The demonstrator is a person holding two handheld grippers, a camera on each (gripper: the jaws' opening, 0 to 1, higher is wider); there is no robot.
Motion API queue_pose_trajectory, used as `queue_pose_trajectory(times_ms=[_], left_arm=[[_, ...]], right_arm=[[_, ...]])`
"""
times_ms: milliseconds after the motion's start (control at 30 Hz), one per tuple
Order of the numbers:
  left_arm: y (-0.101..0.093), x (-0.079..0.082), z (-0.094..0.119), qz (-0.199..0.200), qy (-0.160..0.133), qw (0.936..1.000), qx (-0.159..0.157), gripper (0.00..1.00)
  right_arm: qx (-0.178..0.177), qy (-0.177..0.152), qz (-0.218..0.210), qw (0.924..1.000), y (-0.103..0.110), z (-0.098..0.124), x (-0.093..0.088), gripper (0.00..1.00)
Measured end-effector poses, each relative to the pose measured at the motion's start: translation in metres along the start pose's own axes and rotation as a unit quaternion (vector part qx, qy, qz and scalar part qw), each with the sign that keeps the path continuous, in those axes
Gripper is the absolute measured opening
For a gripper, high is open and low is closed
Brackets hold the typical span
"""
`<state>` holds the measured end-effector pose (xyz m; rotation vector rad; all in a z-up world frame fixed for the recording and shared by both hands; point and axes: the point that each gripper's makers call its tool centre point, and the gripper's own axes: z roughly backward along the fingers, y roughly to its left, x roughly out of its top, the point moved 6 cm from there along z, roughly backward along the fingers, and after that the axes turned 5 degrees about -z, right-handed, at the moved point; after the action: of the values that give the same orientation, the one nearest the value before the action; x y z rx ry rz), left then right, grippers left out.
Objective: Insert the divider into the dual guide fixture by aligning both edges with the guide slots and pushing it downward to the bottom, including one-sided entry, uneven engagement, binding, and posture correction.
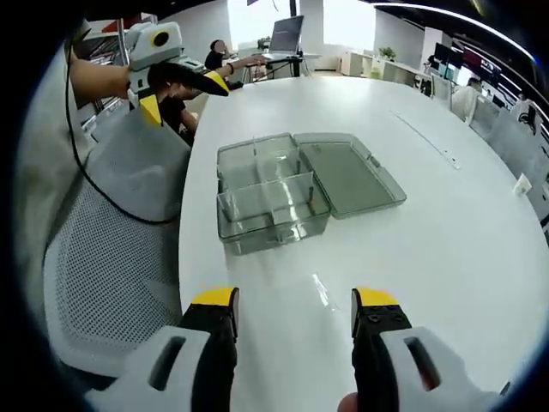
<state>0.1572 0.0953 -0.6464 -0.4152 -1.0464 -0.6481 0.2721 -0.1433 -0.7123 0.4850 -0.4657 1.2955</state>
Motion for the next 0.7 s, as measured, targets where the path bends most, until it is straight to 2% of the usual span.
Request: queue_pose_trajectory(times_ms=[300,533,700], left_arm=[[-0.003,-0.003,-0.001,-0.001,0.004,1.0000,-0.004,0.55],[-0.003,-0.006,-0.001,0.000,0.009,0.9999,-0.007,0.55],[-0.002,-0.008,0.000,-0.002,0.011,0.9999,-0.007,0.55]], right_arm=[[0.005,0.012,0.012,0.9999,-0.003,-0.001,-0.002,0.49],[0.016,0.033,0.041,0.9985,-0.003,-0.009,-0.002,0.48],[0.027,0.060,0.074,0.9951,-0.002,-0.018,-0.004,0.47]])
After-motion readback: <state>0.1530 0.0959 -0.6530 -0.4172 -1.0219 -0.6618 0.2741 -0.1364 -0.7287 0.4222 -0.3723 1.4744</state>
